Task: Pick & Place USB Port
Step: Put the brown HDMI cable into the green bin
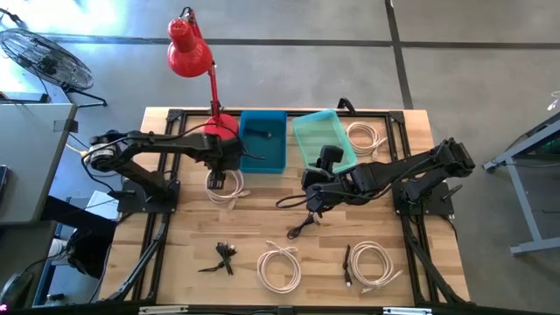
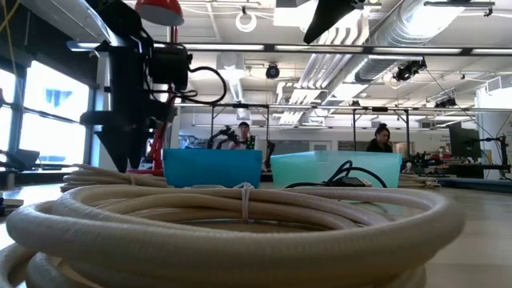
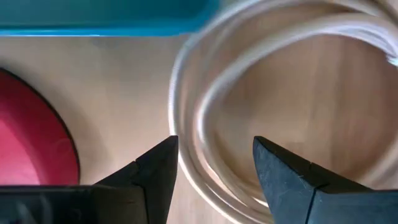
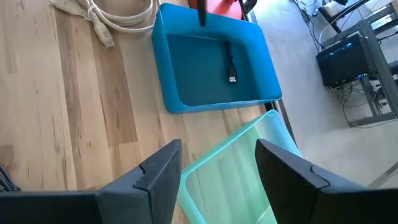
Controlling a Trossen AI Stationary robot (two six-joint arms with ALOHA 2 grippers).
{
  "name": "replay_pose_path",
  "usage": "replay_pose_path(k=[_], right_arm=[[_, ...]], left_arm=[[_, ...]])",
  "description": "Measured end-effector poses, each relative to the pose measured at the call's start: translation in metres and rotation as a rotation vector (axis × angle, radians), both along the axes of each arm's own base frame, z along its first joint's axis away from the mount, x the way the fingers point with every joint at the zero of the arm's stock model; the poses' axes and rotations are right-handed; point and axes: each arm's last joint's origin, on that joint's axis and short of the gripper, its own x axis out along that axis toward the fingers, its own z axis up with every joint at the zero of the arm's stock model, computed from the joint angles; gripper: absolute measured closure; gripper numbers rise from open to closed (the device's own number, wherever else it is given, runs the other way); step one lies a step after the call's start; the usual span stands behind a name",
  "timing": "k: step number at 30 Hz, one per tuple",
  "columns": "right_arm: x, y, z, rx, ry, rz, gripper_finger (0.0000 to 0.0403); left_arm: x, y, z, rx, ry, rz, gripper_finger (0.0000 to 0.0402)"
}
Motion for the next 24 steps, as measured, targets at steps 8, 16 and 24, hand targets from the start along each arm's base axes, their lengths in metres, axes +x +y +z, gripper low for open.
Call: replay_pose_path(k=[8, 16, 24], right_arm=[[0.000, 0.000, 0.000, 0.000, 0.001, 0.001, 0.0206], [0.000, 0.002, -0.001, 0.058, 0.023, 0.034, 0.0206], [0.000, 0.003, -0.002, 0.110, 0.036, 0.061, 0.0206]], left_arm=[[-0.013, 0.009, -0.014, -0.057, -0.003, 0.072, 0.0199], [-0.021, 0.007, -0.032, 0.012, 0.007, -0.015, 0.0295], [-0.025, 0.001, -0.036, 0.023, 0.058, 0.004, 0.0370]])
